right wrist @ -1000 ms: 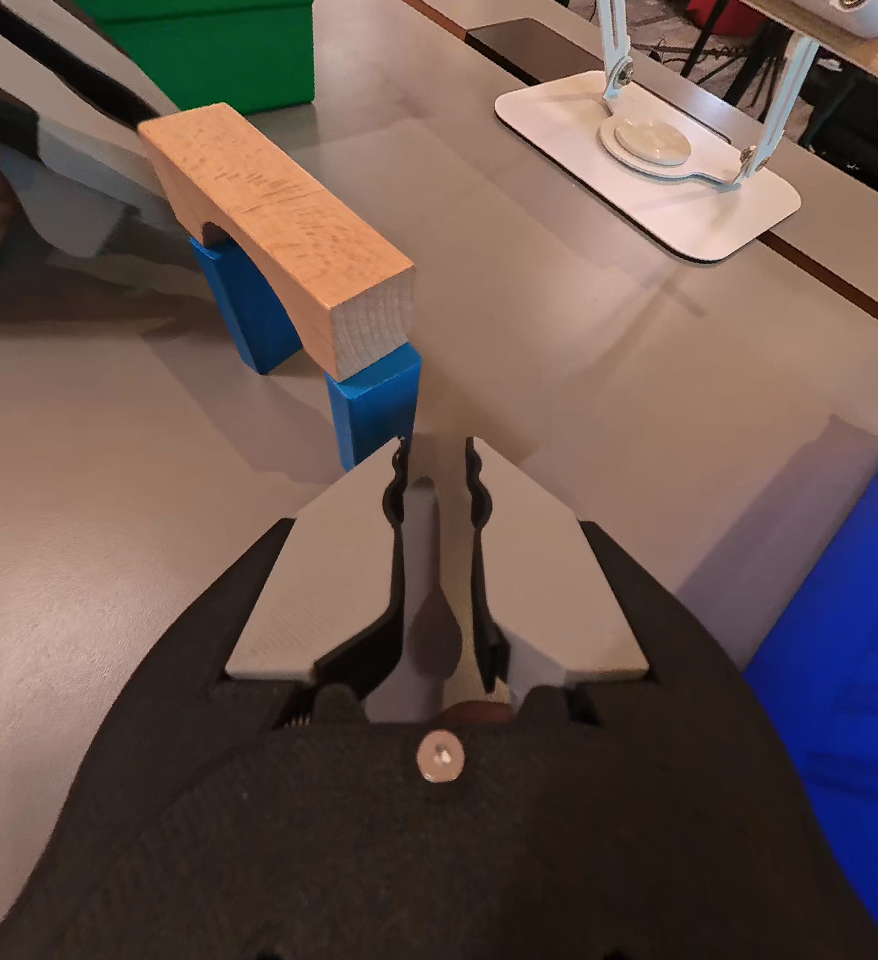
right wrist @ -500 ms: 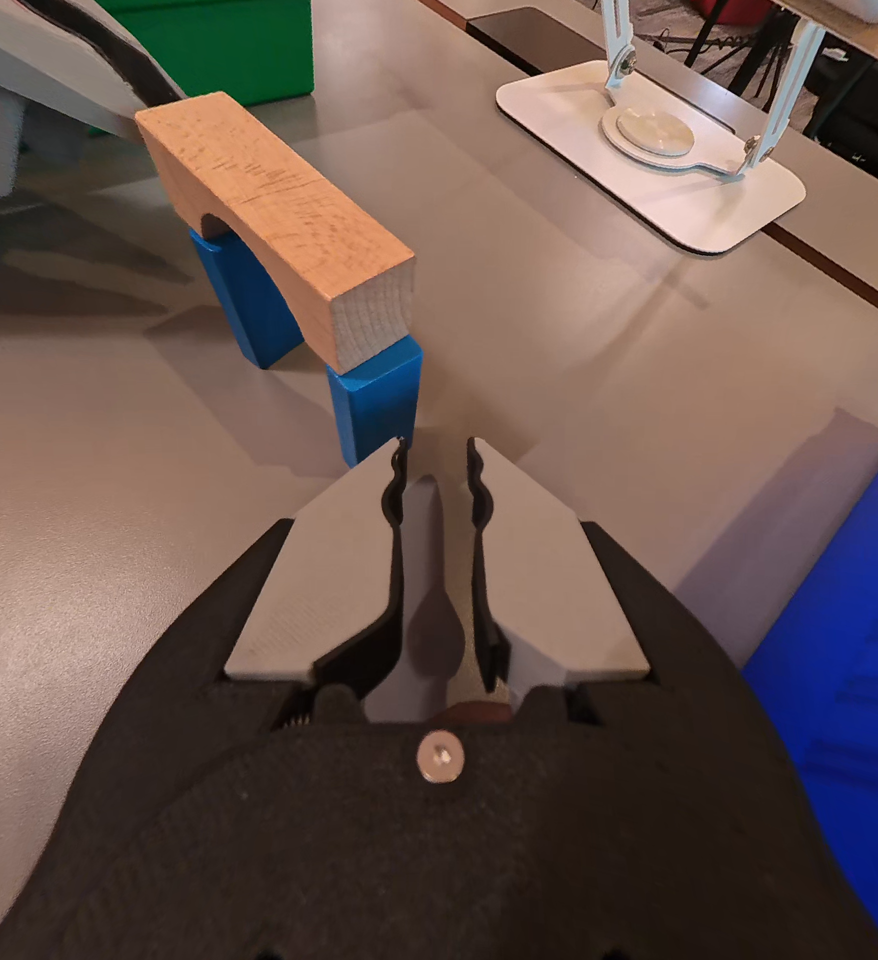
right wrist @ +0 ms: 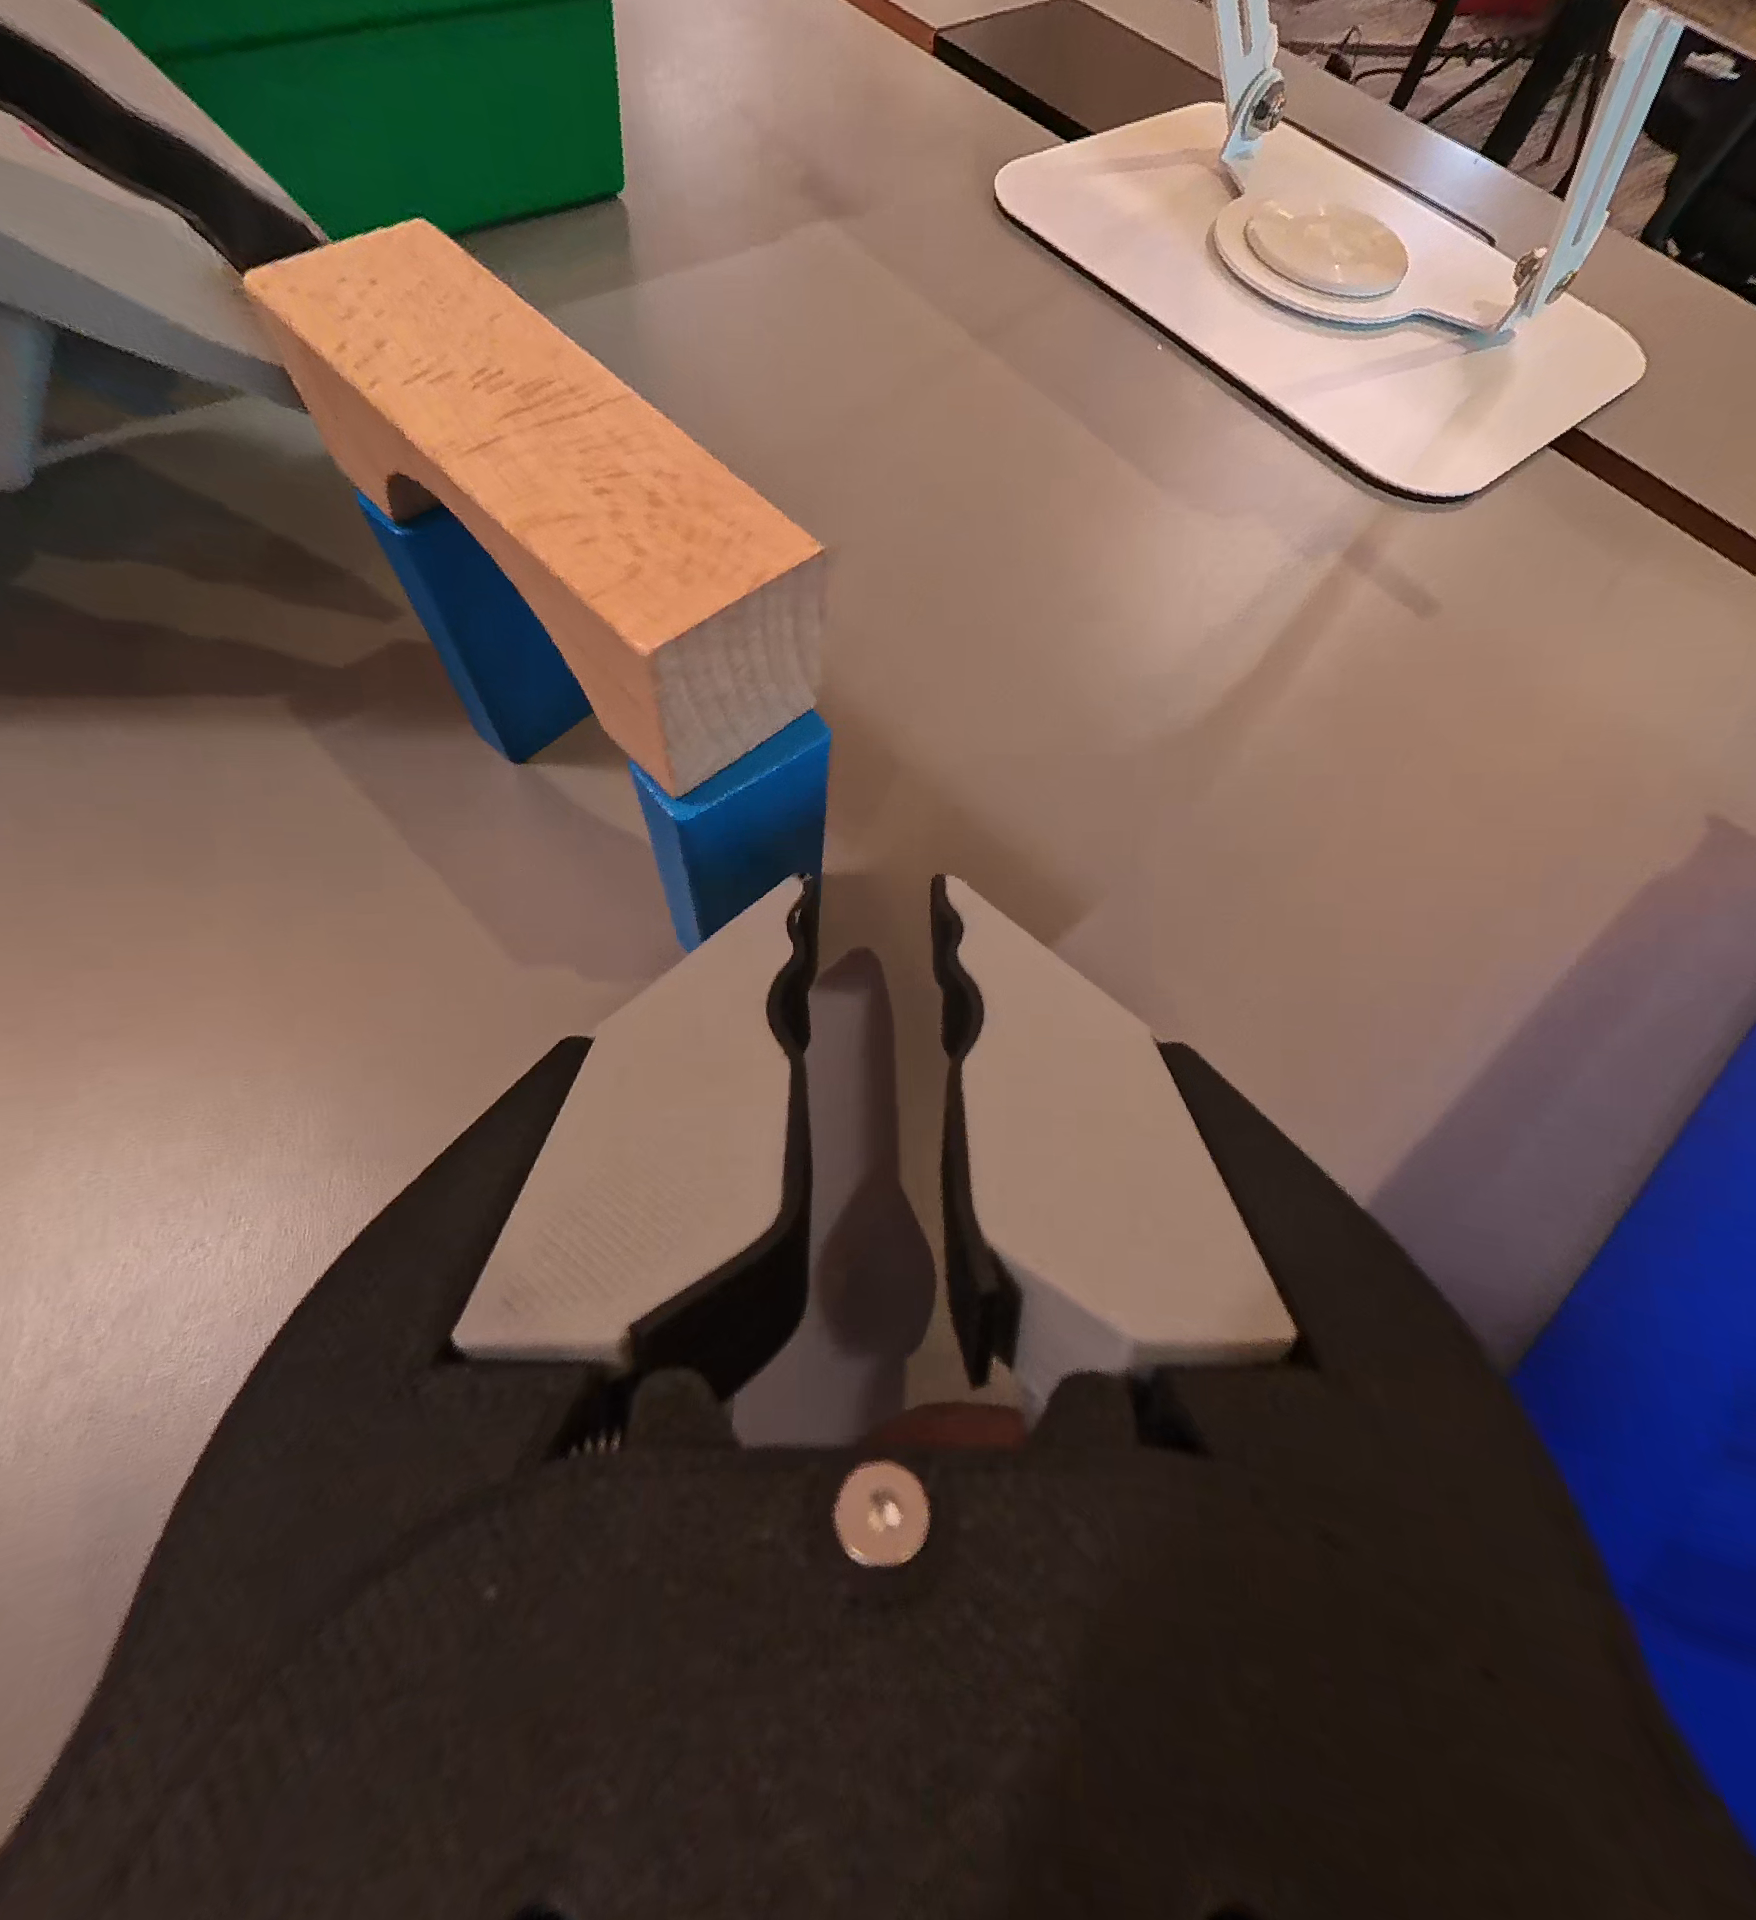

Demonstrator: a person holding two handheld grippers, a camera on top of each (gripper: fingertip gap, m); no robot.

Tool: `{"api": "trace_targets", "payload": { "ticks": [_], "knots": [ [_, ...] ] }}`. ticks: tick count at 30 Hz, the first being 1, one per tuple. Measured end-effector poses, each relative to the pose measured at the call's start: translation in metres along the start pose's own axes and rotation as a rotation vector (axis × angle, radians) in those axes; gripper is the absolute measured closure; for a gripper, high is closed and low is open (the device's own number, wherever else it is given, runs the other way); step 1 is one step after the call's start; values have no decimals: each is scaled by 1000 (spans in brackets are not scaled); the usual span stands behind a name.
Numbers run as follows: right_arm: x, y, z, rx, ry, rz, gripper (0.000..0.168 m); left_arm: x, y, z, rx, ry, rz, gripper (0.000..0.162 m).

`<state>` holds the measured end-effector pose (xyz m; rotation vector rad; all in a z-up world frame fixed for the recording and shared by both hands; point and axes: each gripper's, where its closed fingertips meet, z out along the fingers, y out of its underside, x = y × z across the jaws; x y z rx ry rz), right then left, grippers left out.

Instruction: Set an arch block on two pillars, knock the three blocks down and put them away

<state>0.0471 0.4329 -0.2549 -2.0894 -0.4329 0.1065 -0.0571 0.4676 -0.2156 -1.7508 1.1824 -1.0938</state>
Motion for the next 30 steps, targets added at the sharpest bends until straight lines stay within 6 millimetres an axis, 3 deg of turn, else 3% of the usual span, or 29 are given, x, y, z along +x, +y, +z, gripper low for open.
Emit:
{"api": "trace_targets", "payload": {
  "ticks": [21, 30],
  "knots": [
    [2, -1, 5, -14, 7, 7, 154, -2, 5, 5, -29, -19, 12, 145],
    [2, -3, 8, -10, 3, 12, 147, -3, 5, 5, -28, -22, 13, 144]
  ]
}}
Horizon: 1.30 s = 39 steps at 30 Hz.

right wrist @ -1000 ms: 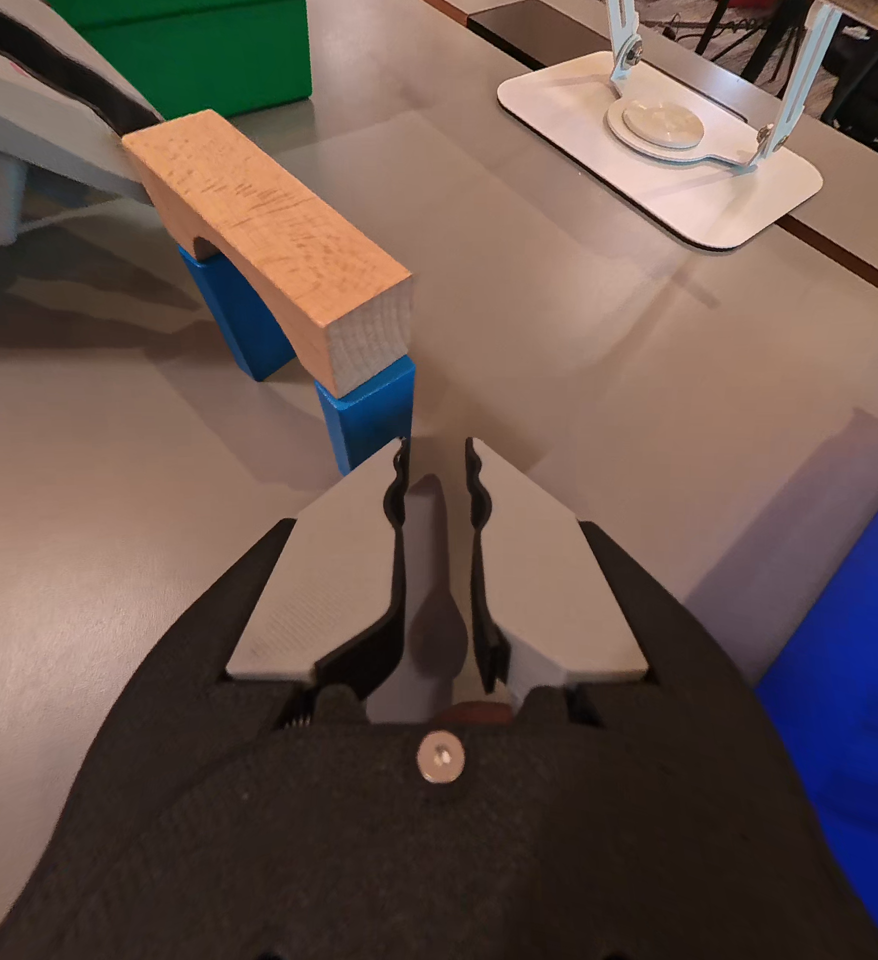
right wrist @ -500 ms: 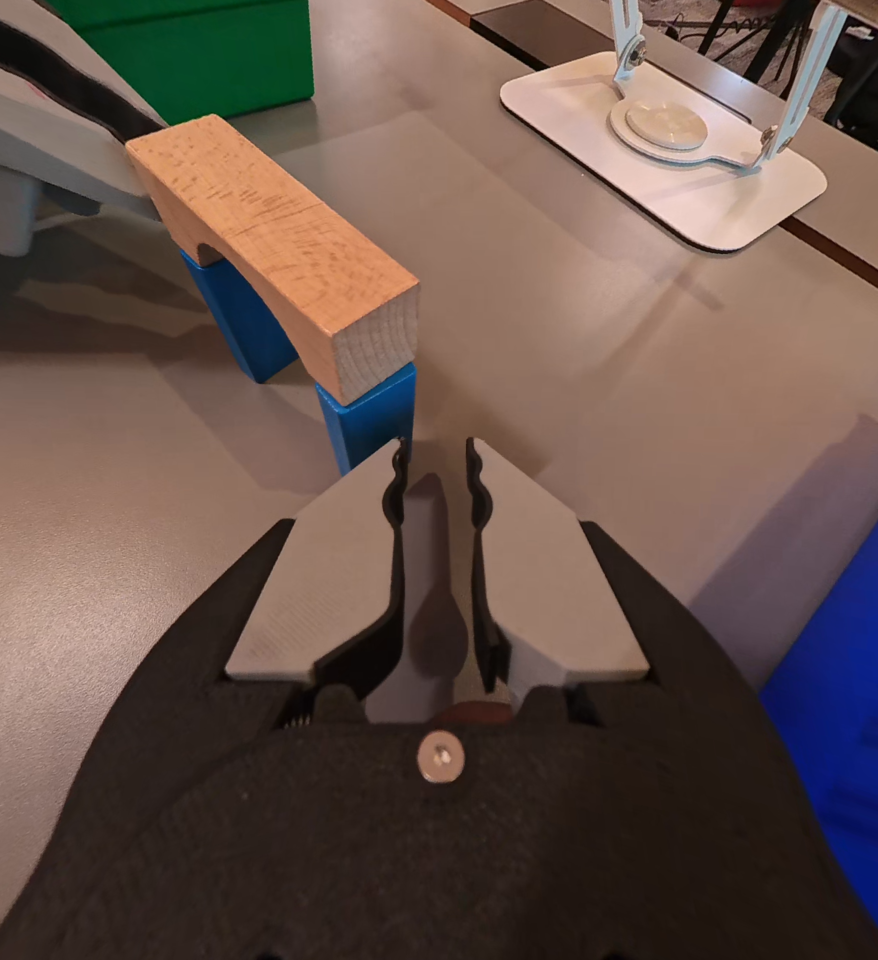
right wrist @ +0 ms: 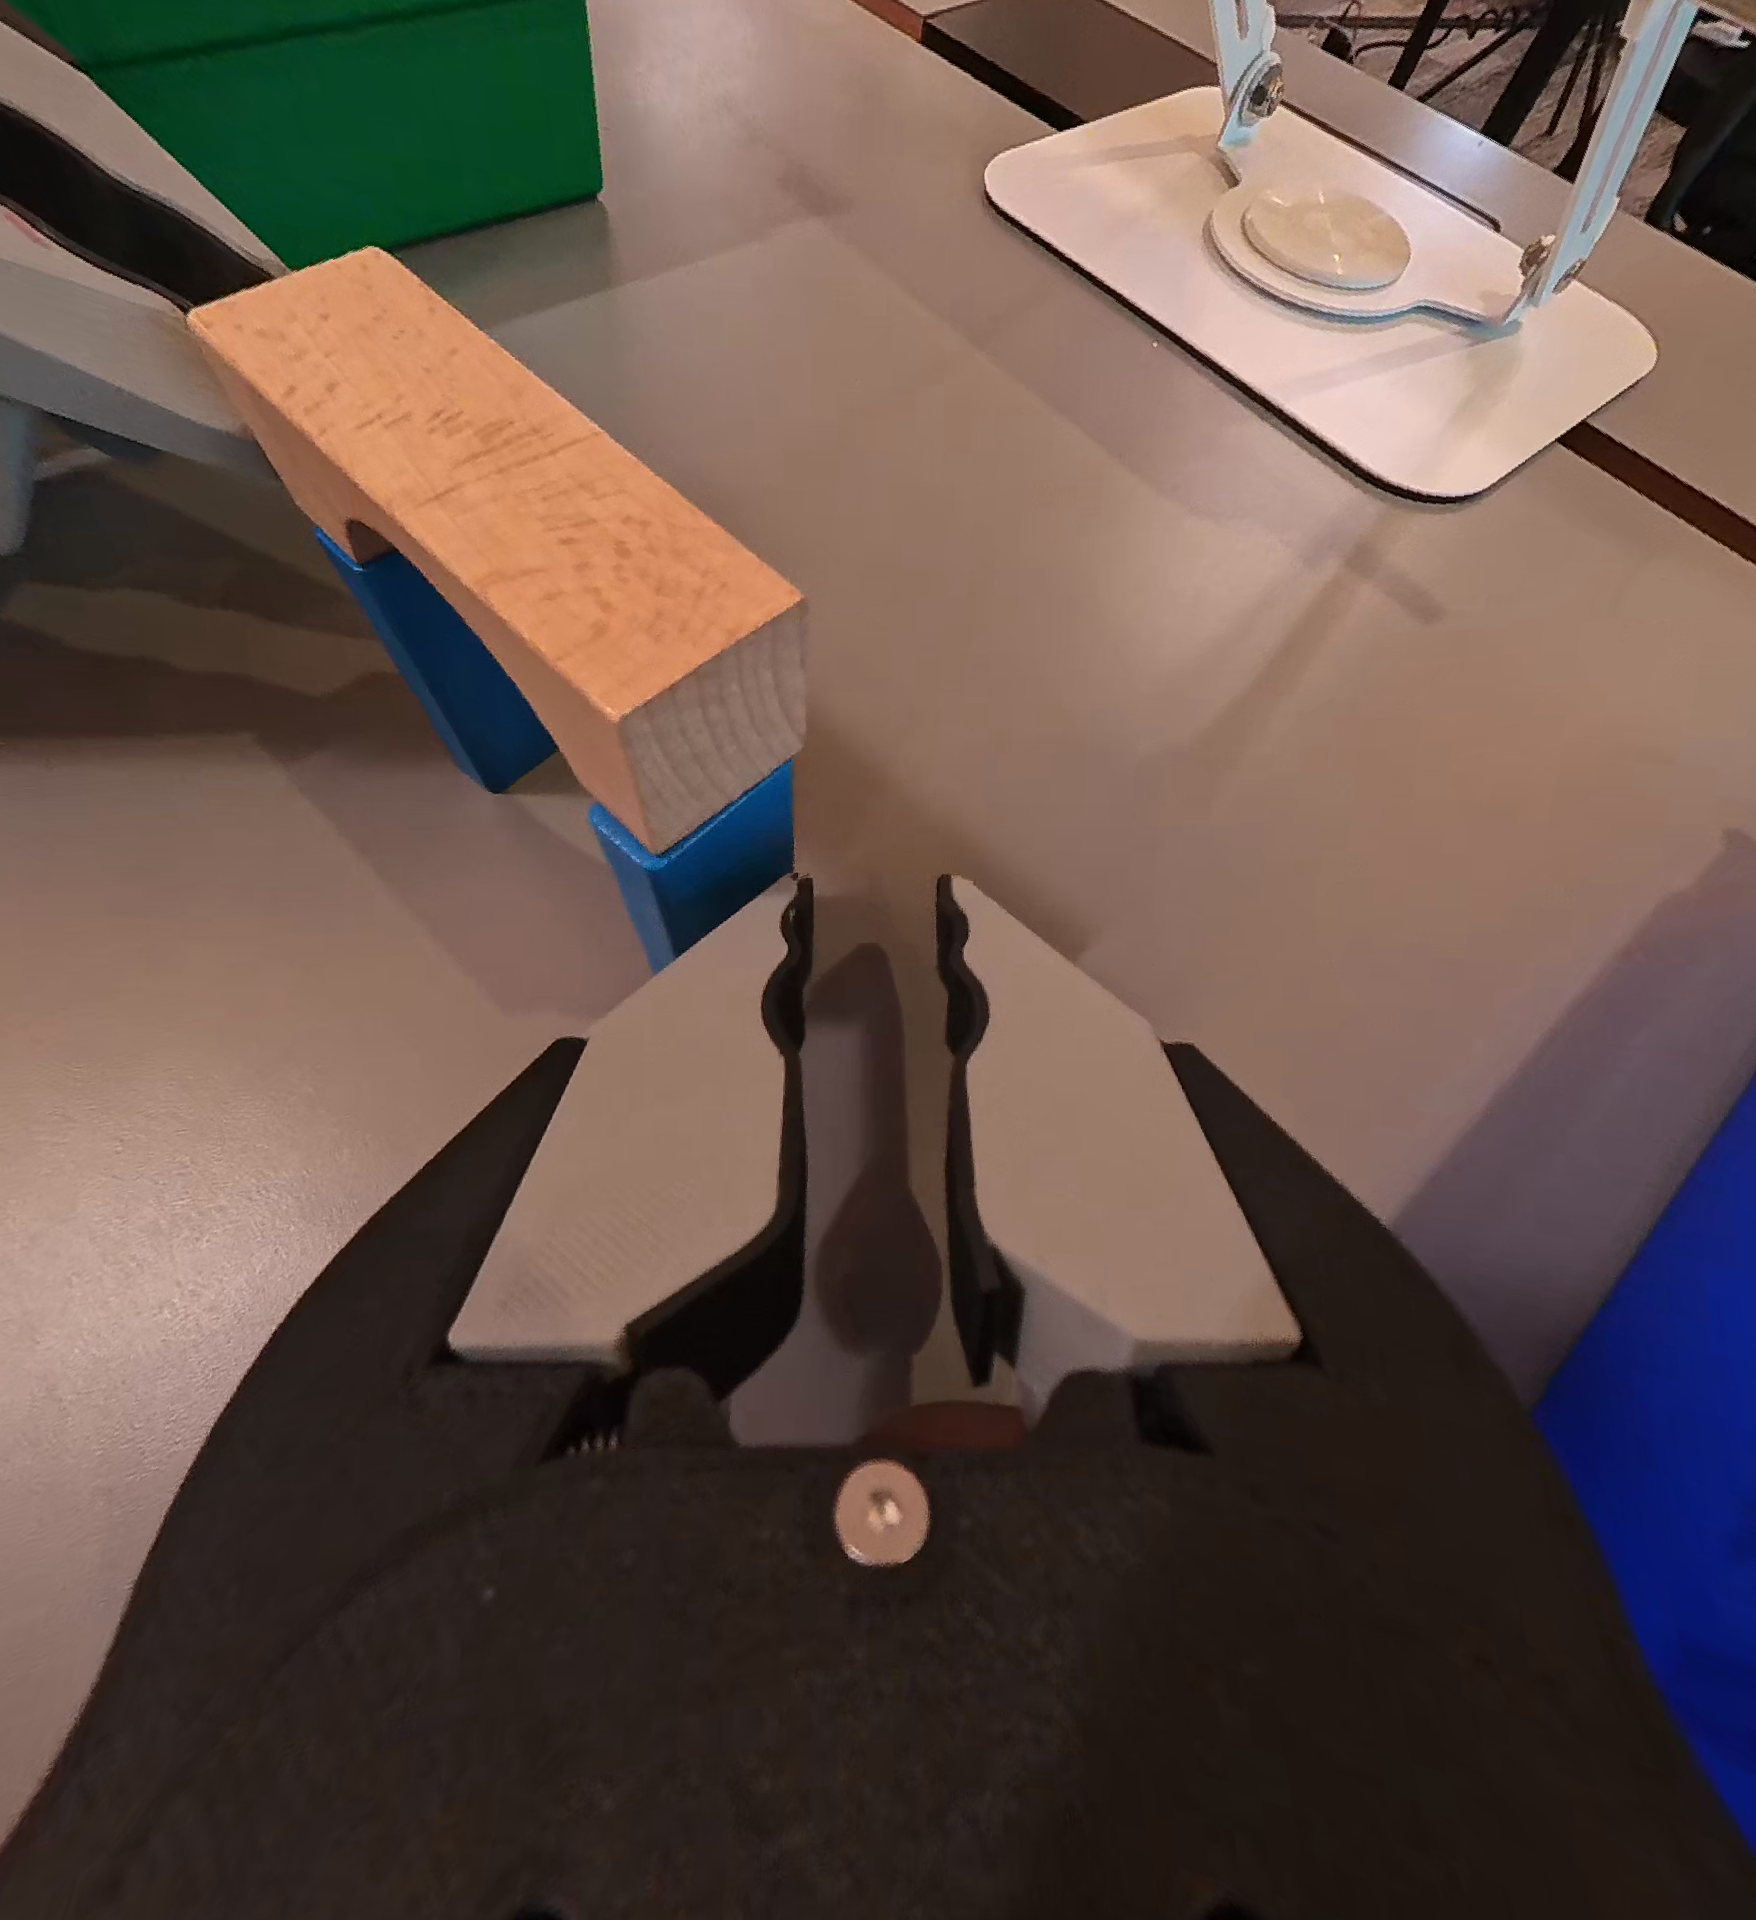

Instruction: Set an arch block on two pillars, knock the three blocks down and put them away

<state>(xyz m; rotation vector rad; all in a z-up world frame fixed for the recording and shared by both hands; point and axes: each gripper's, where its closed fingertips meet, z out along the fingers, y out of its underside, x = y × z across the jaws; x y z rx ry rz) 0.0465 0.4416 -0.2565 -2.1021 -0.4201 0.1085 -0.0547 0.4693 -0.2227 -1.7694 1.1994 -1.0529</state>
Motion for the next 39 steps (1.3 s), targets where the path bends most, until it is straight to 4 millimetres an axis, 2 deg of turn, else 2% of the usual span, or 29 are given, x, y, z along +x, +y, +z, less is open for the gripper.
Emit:
{"api": "trace_targets", "payload": {
  "ticks": [6, 10, 19, 29, 31, 35, 39],
  "knots": [
    [1, 2, -7, 14, 5, 25, 144, 0, 0, -2, 2, 4, -2, 144],
    [-6, 3, -13, 26, -13, 22, 142, 1, 0, -2, 0, 4, 4, 144],
    [-8, 5, -12, 8, -11, 9, 140, 0, 1, -3, -1, -1, 2, 143],
    [-10, 4, -28, 52, -26, -1, 139, -2, 3, -4, -9, -11, 5, 143],
    [-16, 1, -35, 85, -62, -4, 140, -5, 3, -6, -7, -20, -6, 143],
    [-59, -10, -47, 170, -277, -69, 140, -9, 3, -8, 0, -25, -34, 143],
    [-84, -12, -46, 176, -345, -157, 134, -10, 5, -7, -9, -34, -28, 142]
  ]
}}
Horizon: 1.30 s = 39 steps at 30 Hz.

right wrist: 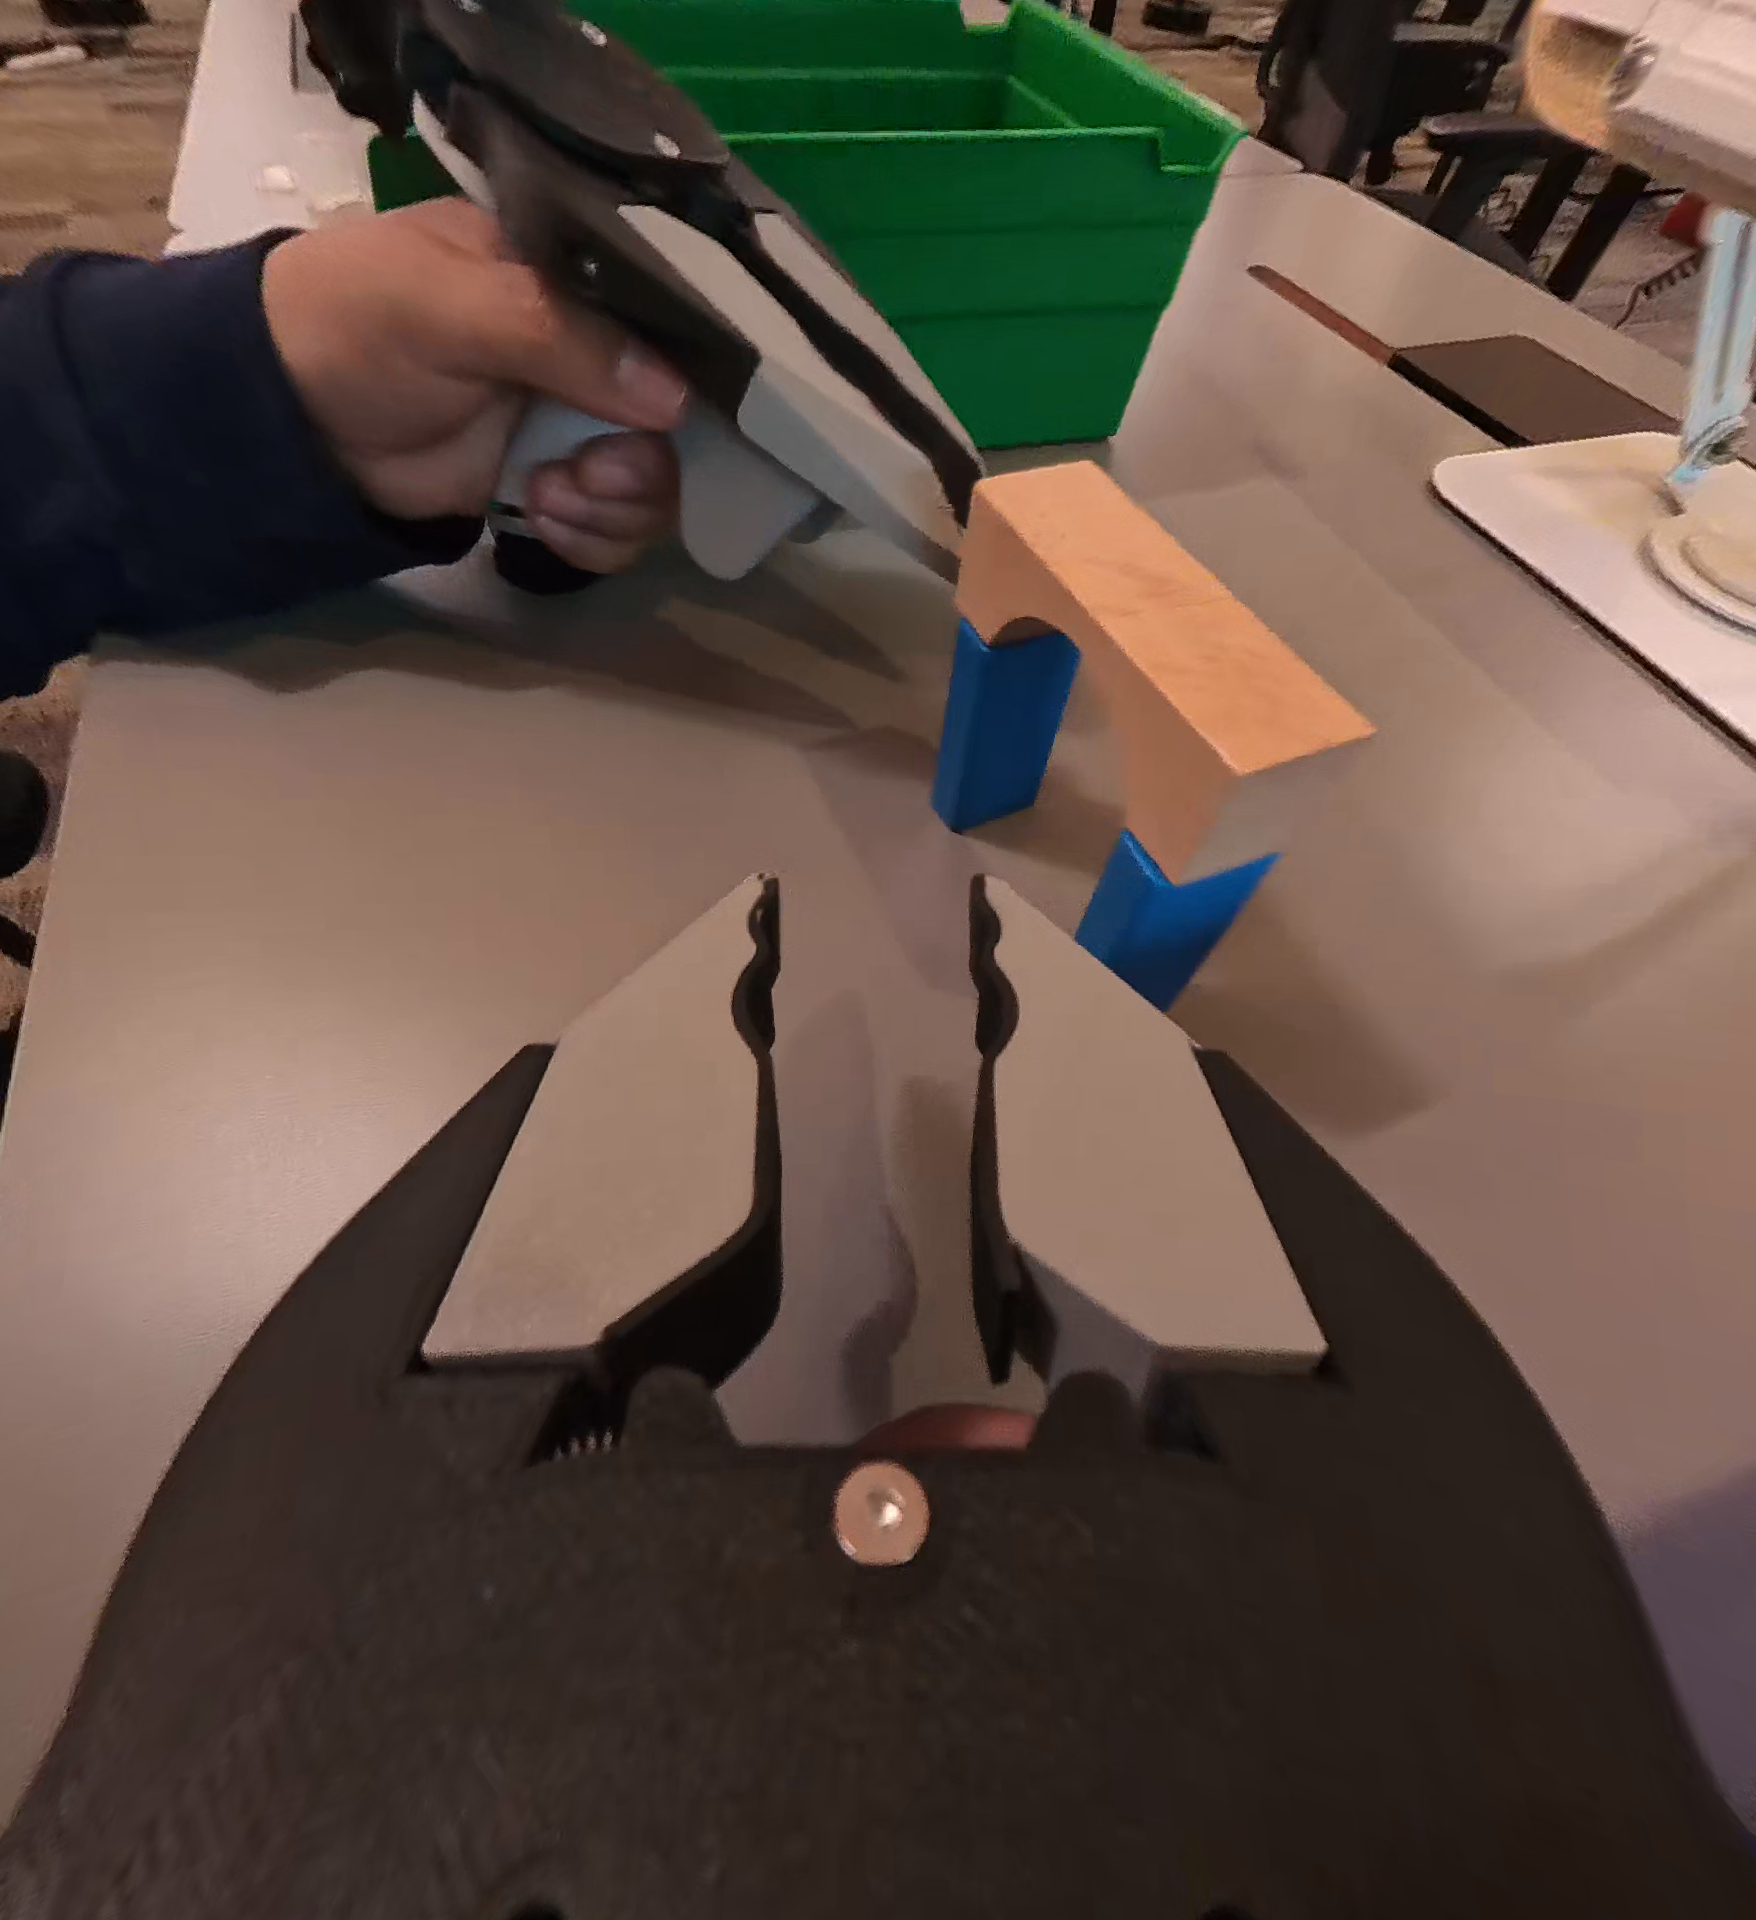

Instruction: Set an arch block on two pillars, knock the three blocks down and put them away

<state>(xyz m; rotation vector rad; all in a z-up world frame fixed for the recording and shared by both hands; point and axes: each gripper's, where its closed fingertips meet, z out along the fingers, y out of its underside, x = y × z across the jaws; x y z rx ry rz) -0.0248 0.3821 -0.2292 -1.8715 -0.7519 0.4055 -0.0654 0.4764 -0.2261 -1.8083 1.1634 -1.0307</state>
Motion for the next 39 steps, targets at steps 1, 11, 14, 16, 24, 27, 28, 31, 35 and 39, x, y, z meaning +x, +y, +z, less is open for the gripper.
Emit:
{"api": "trace_targets", "payload": {
  "ticks": [1, 11, 14, 16, 24, 27, 28, 31, 35, 39],
  "knots": [
    [-1, 2, 4, -18, 2, -5, 133, 0, 0, 0, -1, -1, 0, 142],
    [25, 22, 14, -144, 137, -10, 129, 0, 4, 2, -19, 0, 0, 141],
    [27, 23, 11, -141, 145, -5, 129, 0, 5, 2, -24, -3, 5, 140],
    [29, 24, 9, -146, 154, -8, 128, -1, 5, 2, -25, -4, 4, 140],
    [34, 27, 0, -135, 174, 9, 128, -2, 8, 2, -38, -7, 1, 140],
    [39, 26, -4, -115, 188, 37, 129, -5, 11, 2, -48, -13, -3, 139],
    [40, 24, -6, -102, 190, 46, 130, -6, 13, 2, -55, -14, -4, 138],
    [42, 22, -10, -74, 188, 69, 132, -4, 21, 5, -97, 0, -3, 133],
    [43, 21, -13, -54, 193, 85, 135, 5, 28, 1, -120, 44, 18, 136],
    [45, 18, -20, -28, 254, 61, 135, -25, 41, -7, -178, -161, -16, 143]
  ]
}}
